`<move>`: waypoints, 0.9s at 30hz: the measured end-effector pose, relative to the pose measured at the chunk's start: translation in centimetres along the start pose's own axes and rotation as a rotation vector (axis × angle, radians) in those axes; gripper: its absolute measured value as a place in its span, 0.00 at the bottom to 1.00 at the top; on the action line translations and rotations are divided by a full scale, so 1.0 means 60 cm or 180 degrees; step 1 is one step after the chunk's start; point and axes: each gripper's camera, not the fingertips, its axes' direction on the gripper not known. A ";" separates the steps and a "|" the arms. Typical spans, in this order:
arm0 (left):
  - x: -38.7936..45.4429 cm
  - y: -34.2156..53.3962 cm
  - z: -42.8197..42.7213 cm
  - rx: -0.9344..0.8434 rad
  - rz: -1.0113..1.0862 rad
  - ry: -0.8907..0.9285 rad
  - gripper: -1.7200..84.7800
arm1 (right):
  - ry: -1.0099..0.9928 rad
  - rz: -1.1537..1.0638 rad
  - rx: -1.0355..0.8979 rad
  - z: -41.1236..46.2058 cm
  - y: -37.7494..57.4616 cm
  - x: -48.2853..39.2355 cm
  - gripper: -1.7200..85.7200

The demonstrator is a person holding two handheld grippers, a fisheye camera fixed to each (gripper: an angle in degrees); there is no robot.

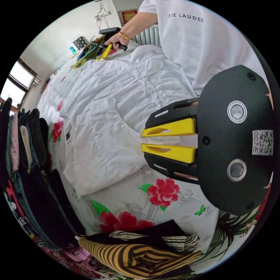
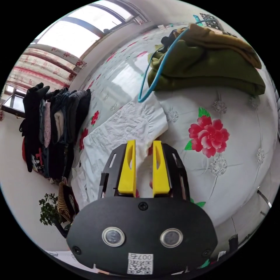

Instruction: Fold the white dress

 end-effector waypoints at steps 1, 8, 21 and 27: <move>-0.002 -0.001 0.006 -0.0008 -0.0048 0.0009 0.06 | -0.0028 -0.0122 0.0050 -0.002 -0.003 -0.019 0.05; -0.014 -0.015 -0.022 0.0362 -0.0242 0.0018 0.03 | -0.0239 -0.2965 0.0011 -0.036 0.108 -0.318 0.03; -0.079 0.127 -0.053 0.0334 -0.0688 0.0037 0.07 | 0.0244 -0.4327 -0.0859 0.042 0.361 -0.400 0.09; -0.071 0.195 -0.031 -0.0054 -0.0353 0.0441 0.18 | 0.0366 -0.3136 -0.1046 -0.075 0.267 -0.232 0.11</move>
